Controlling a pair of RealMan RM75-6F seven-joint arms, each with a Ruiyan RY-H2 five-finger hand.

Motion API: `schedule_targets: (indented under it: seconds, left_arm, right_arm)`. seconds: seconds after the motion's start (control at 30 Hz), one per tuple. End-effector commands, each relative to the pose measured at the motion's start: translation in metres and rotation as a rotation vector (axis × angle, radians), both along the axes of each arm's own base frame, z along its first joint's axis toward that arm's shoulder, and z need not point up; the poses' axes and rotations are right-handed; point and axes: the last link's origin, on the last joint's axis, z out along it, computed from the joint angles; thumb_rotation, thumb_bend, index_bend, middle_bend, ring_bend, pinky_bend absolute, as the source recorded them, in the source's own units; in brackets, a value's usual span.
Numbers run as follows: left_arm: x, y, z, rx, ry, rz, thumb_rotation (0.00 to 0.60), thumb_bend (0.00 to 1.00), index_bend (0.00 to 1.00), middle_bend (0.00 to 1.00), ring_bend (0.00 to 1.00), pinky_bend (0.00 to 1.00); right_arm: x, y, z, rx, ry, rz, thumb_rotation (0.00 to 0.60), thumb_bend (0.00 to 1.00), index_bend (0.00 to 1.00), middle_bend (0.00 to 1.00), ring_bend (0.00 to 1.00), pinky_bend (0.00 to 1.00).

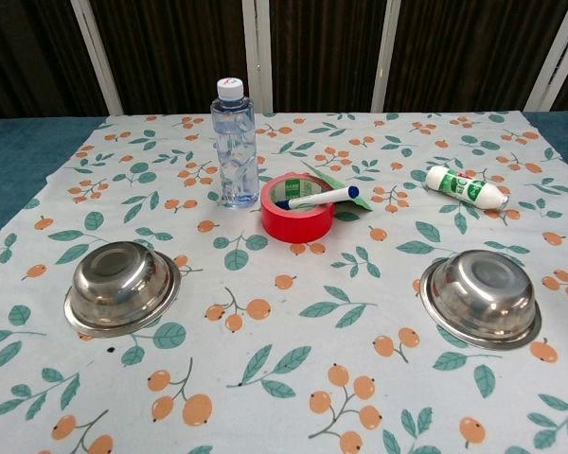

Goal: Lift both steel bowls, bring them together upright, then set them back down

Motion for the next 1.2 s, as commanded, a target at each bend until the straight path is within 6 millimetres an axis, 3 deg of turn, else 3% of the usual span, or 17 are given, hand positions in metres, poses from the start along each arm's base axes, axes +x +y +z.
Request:
schedule_targets:
  seconds: [0.03, 0.43, 0.6, 0.97, 1.2]
  left_arm:
    - [0.017, 0.019, -0.005, -0.073, 0.016, -0.011, 0.6, 0.0, 0.05, 0.0, 0.0, 0.11]
    - [0.057, 0.049, -0.032, -0.152, 0.039, -0.063, 0.6, 0.0, 0.05, 0.0, 0.0, 0.11]
    - [0.066, 0.062, -0.049, -0.183, 0.071, -0.053, 0.6, 0.0, 0.05, 0.0, 0.0, 0.11]
    - [0.082, 0.084, -0.086, -0.247, 0.073, -0.032, 0.6, 0.0, 0.05, 0.0, 0.0, 0.11]
    - [0.094, 0.083, -0.089, -0.227, 0.064, -0.064, 0.6, 0.0, 0.05, 0.0, 0.0, 0.11]
  right_arm:
    - [0.019, -0.018, -0.003, 0.08, 0.052, -0.001, 0.6, 0.24, 0.09, 0.02, 0.07, 0.09]
    - [0.056, -0.037, -0.045, 0.253, 0.058, -0.02, 0.6, 0.23, 0.09, 0.01, 0.07, 0.09]
    - [0.061, -0.045, -0.061, 0.278, 0.072, -0.047, 0.6, 0.23, 0.09, 0.01, 0.07, 0.09]
    - [0.077, -0.061, -0.076, 0.261, 0.035, -0.063, 0.6, 0.23, 0.09, 0.01, 0.07, 0.09]
    - [0.072, -0.074, -0.09, 0.257, 0.033, -0.107, 0.6, 0.23, 0.09, 0.01, 0.07, 0.09]
